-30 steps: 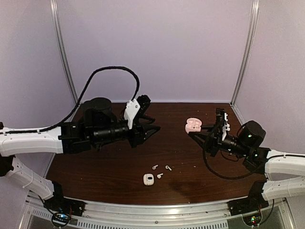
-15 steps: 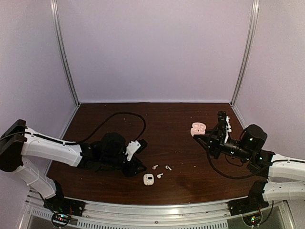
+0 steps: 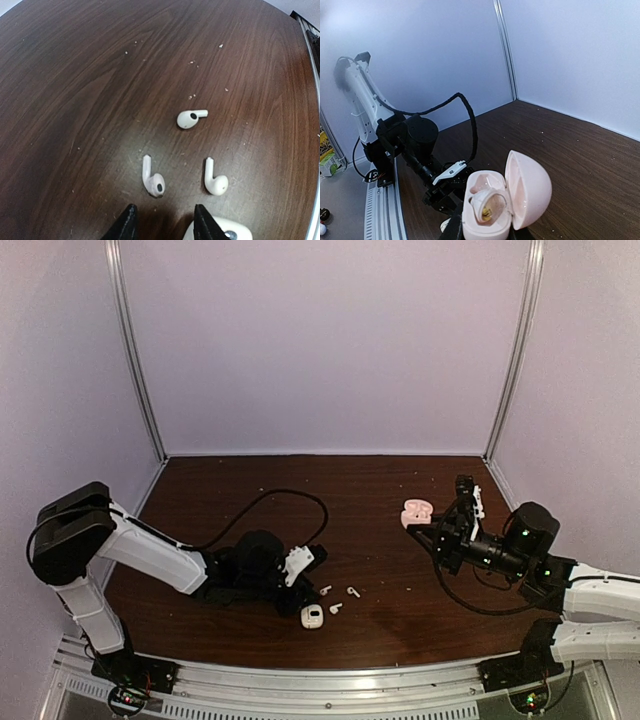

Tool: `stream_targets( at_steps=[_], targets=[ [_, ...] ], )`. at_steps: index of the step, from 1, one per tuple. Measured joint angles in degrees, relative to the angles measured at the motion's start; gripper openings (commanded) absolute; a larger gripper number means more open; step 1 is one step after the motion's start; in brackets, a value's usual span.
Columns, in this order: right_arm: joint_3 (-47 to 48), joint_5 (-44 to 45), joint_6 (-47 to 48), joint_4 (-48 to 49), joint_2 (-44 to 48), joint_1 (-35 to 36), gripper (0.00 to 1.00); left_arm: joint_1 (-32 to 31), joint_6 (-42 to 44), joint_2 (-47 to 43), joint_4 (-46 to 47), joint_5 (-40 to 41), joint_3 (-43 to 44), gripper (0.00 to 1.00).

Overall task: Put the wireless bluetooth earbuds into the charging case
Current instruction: Pick up the left earbud from the center of the board.

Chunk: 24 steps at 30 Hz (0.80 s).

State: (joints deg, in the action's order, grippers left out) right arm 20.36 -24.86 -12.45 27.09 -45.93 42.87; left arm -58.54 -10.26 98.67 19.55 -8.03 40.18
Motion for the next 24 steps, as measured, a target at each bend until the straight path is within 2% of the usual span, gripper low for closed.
stream_targets(
  at_steps=[14,24],
  targets=[
    [0.00,0.52,0.09,-0.94,0.39,-0.92,0.00,0.00,4.72,7.39,-5.57,0.50,8.96,0.35],
    [0.00,0.55,0.20,-0.98,0.52,-1.51,0.00,0.04,6.99,8.81,-12.72,3.82,12.83,0.22]
  ],
)
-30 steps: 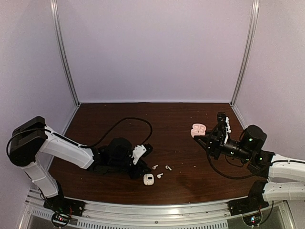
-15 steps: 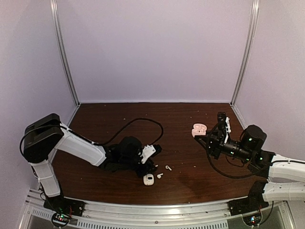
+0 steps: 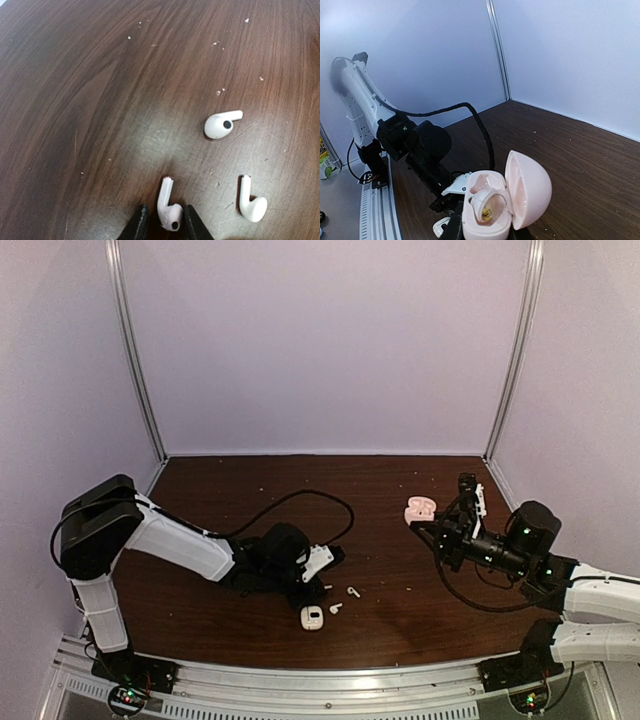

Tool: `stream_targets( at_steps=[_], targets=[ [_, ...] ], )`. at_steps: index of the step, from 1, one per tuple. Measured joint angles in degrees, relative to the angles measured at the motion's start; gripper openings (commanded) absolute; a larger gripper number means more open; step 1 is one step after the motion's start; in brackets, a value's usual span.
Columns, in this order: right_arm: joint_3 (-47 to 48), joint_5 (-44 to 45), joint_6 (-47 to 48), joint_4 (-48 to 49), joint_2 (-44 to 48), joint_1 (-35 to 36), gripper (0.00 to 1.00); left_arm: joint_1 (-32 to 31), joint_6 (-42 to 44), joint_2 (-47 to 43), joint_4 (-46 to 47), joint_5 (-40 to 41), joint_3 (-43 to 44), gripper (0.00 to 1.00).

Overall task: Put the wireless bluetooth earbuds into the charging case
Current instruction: Pick up the left earbud from the center of the board.

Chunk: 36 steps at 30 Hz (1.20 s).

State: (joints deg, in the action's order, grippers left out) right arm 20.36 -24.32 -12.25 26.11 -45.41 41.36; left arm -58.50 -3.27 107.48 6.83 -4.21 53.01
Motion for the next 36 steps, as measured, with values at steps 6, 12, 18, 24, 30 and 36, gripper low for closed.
stream_targets(
  at_steps=[6,12,18,24,30,36],
  targets=[
    [0.00,0.00,0.00,0.00,0.20,-0.11,0.00,0.33,0.37,0.00,0.11,0.48,-0.02,0.20],
    [0.00,0.00,0.00,0.00,0.22,-0.15,0.00,0.35,1.16,0.24,1.27,-0.07,-0.31,0.18],
    [0.00,0.00,0.02,-0.02,0.22,-0.15,0.00,0.39,1.77,0.57,2.56,-0.13,-0.35,0.13],
    [-0.50,-0.81,0.04,0.52,-0.61,-0.17,0.00,0.39,3.89,-2.40,0.44,0.96,-1.14,0.10],
    [-1.84,-4.59,1.16,3.37,-3.30,-0.15,0.00,-1.01,8.39,-12.22,-4.70,6.10,-1.16,0.10],
    [-2.64,-8.50,5.81,7.04,-7.93,3.58,0.00,-5.64,13.55,-24.87,-6.99,10.51,-1.66,0.10]
  ],
)
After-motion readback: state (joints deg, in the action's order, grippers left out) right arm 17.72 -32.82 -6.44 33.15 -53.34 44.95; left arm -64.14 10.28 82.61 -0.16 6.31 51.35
